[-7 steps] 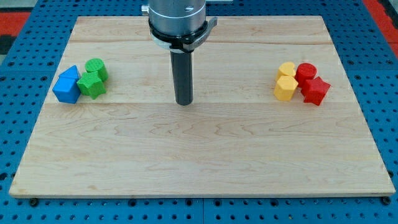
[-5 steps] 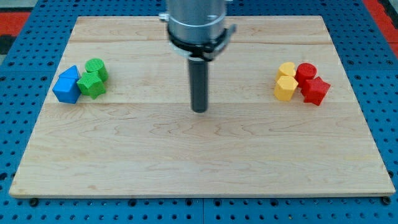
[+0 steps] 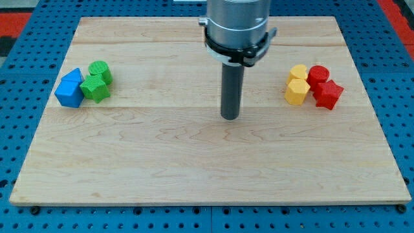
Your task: Move your arm below the yellow hexagon
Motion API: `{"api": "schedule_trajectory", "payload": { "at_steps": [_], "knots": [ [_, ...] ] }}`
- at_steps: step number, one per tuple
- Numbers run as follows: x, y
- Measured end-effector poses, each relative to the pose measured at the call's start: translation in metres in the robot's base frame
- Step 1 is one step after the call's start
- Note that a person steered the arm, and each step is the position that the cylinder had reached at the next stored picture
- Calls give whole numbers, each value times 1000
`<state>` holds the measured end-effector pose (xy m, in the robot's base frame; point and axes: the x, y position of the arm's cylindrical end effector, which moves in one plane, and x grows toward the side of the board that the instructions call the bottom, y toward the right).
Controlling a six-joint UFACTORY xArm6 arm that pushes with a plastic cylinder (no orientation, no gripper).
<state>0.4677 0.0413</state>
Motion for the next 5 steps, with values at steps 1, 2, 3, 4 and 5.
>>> {"api": "schedule_trajectory", "payload": {
  "at_steps": [1,2,3,4,5],
  "knots": [
    [2,0],
    [2,0],
    [2,0],
    [5,6],
    [2,40]
  ]
}}
